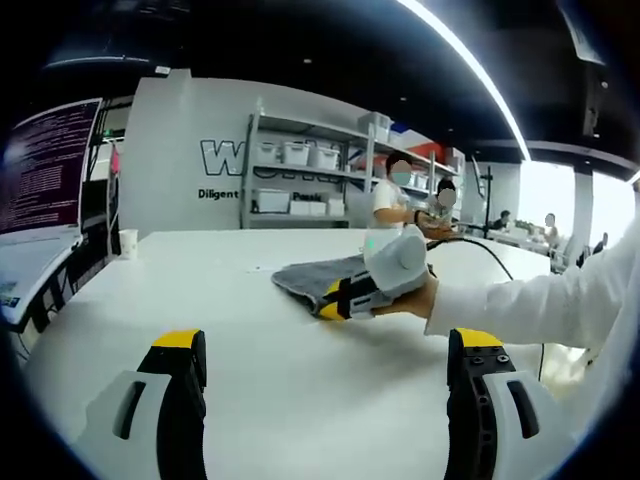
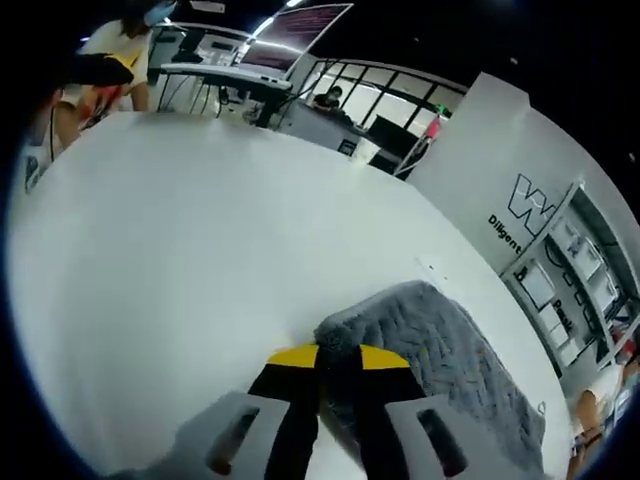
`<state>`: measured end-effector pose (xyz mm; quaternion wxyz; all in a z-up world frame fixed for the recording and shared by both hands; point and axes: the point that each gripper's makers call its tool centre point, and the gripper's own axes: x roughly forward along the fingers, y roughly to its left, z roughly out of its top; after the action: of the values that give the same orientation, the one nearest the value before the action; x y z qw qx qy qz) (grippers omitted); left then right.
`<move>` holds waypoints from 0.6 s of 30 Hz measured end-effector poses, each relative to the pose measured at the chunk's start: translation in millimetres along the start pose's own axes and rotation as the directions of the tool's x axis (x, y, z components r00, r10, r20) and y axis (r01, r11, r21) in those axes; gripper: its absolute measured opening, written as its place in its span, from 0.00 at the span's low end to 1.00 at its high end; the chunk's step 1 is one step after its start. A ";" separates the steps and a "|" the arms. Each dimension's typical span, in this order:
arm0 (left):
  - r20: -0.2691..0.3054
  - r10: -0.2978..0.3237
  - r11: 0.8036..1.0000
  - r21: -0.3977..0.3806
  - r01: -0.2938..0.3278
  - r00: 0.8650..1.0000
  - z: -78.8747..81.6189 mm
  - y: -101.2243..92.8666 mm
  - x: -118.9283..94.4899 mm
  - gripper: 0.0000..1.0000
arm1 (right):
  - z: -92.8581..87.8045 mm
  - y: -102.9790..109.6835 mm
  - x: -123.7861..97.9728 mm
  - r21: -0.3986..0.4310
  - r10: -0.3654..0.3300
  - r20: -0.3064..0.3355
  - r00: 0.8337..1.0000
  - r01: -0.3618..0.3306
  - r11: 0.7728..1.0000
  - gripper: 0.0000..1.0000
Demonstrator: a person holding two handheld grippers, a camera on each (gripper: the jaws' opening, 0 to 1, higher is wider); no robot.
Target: Open the folded towel by lifting each exposed corner and separating the folded layers until the towel lies flat within the target outline without major curled edges
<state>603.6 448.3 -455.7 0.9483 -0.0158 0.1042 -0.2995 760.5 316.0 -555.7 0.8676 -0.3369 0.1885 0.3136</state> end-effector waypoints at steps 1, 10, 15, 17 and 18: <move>0.000 0.001 1.000 0.000 -0.001 1.000 0.2 0.2 -0.2 1.00 | 1.0 -2.4 -0.8 0.004 0.001 0.005 1.000 -0.001 1.000 0.01; 0.004 0.001 1.000 0.006 -0.001 1.000 4.5 -1.7 0.2 1.00 | 10.4 -19.0 -12.0 0.161 0.046 0.064 0.997 -0.056 0.985 0.00; -0.005 -0.004 1.000 0.012 0.004 1.000 4.1 -4.4 1.7 1.00 | 14.1 -37.1 -21.3 0.204 0.028 0.091 0.995 -0.046 0.978 0.00; -0.005 -0.006 1.000 0.013 0.006 1.000 5.2 -5.2 1.9 1.00 | 13.1 -47.9 -25.4 0.239 0.025 0.100 0.995 -0.049 0.970 0.00; -0.003 -0.005 1.000 0.016 0.005 1.000 6.4 -5.3 1.8 1.00 | 12.2 -55.2 -27.5 0.270 0.018 0.108 0.994 -0.046 0.962 0.00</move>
<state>603.4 442.8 -449.3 0.9475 -0.0082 0.1032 -0.3026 778.8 281.3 -506.6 0.9090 -0.1947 0.1896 0.3160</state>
